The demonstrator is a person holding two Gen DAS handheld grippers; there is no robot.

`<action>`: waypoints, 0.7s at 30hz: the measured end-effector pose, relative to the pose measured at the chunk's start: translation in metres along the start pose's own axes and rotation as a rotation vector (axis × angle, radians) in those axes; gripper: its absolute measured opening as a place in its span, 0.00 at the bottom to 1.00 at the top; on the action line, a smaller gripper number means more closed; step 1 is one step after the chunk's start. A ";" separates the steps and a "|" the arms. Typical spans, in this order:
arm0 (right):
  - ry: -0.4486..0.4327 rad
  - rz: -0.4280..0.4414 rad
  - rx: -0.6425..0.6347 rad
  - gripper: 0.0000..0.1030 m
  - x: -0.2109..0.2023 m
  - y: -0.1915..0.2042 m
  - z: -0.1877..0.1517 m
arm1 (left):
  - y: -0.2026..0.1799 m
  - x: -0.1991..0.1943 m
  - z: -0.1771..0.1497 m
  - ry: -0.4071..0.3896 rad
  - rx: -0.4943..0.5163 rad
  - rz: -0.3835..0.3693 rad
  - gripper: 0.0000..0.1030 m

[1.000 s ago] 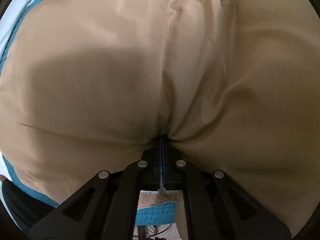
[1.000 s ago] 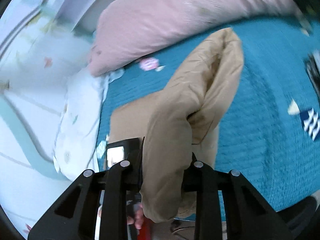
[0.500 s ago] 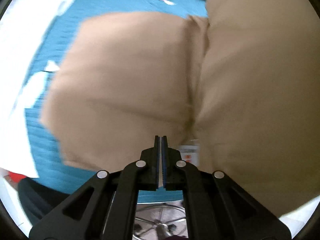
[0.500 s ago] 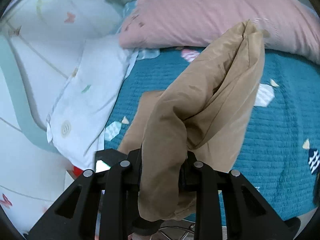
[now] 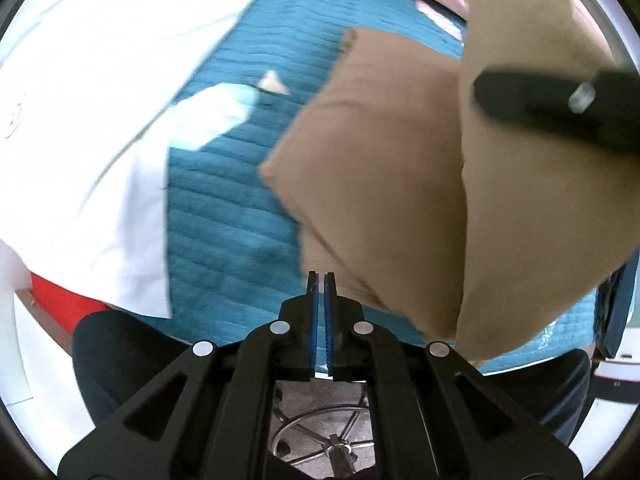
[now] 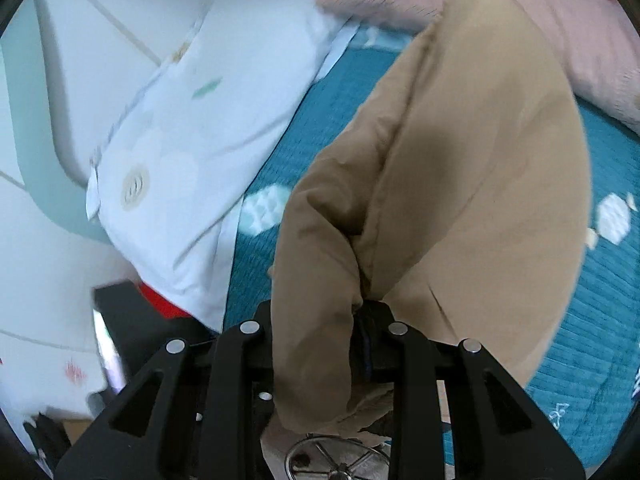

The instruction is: Fold large clothes

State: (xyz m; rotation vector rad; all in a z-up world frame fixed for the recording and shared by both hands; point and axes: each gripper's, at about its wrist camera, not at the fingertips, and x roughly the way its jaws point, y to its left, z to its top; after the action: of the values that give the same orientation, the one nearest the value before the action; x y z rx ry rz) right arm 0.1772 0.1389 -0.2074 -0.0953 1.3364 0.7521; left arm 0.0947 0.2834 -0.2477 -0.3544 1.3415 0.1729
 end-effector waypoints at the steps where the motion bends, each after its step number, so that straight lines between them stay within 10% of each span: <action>1: 0.017 -0.001 -0.009 0.24 0.010 0.005 0.001 | -0.002 0.000 -0.006 -0.005 -0.007 0.003 0.03; 7: 0.110 0.117 0.022 0.44 0.054 0.015 -0.004 | -0.001 0.017 -0.004 -0.030 -0.043 0.023 0.08; 15: 0.096 0.419 0.163 0.44 0.054 -0.001 -0.018 | 0.005 0.012 -0.003 -0.048 -0.066 0.029 0.08; 21: -0.016 0.468 0.200 0.42 0.011 -0.018 -0.020 | -0.003 -0.010 -0.003 -0.084 -0.073 0.017 0.11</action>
State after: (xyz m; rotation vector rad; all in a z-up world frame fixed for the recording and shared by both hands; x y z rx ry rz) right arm 0.1706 0.1205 -0.2293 0.3953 1.4285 1.0005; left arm 0.0911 0.2803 -0.2378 -0.3931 1.2583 0.2490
